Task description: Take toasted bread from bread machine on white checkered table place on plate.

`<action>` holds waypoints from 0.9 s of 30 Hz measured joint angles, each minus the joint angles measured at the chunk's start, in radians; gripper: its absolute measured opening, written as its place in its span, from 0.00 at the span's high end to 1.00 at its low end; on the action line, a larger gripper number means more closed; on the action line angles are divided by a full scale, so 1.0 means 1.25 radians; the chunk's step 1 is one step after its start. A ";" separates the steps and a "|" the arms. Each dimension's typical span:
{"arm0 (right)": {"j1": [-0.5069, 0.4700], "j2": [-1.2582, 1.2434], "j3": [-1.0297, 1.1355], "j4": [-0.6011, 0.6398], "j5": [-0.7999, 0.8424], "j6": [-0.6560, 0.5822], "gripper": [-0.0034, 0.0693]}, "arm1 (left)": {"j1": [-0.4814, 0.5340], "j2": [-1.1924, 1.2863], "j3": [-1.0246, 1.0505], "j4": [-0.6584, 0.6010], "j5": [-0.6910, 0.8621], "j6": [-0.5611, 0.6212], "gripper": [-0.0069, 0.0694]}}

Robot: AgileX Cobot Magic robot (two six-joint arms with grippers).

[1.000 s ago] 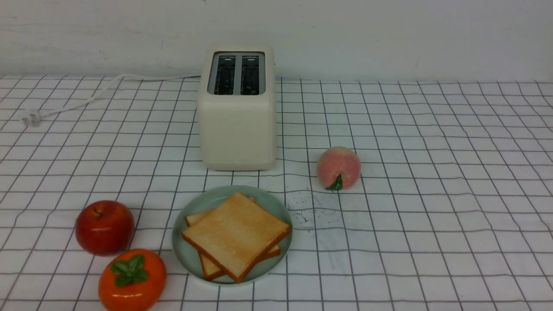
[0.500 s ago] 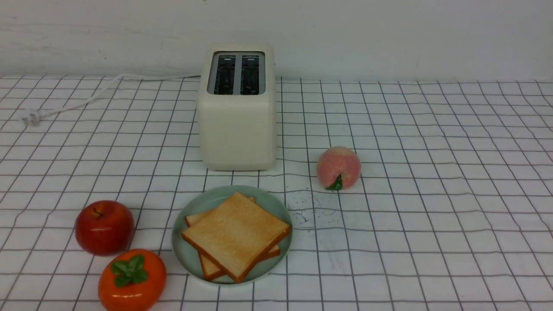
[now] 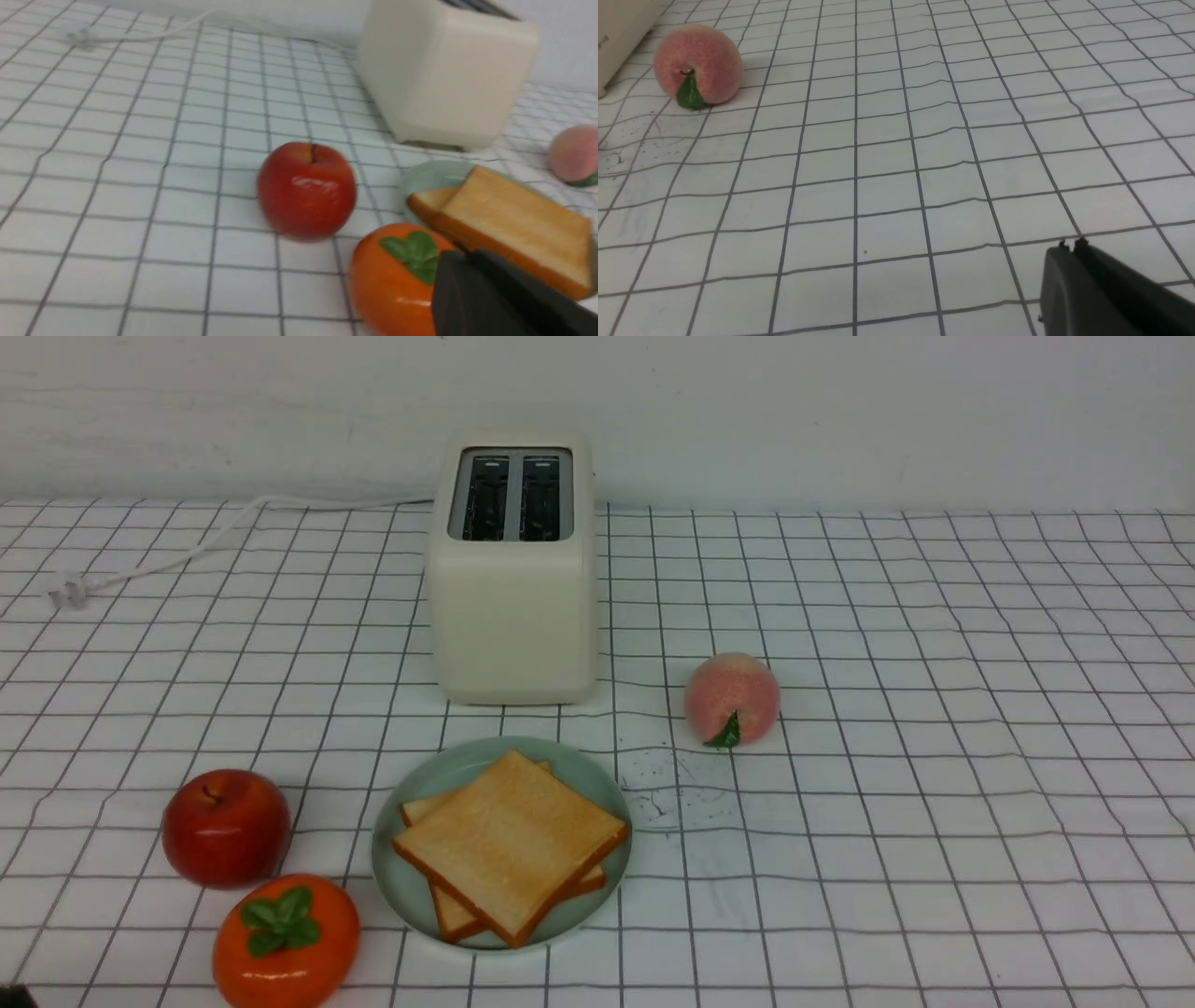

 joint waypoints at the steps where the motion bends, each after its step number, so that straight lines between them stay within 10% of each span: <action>1: 0.000 0.000 0.000 0.000 0.000 0.000 0.95 | 0.001 0.000 0.004 0.005 0.001 -0.011 0.93; 27: 0.000 0.000 0.000 0.000 0.000 0.000 0.90 | 0.003 0.000 0.036 0.051 0.078 -0.110 0.93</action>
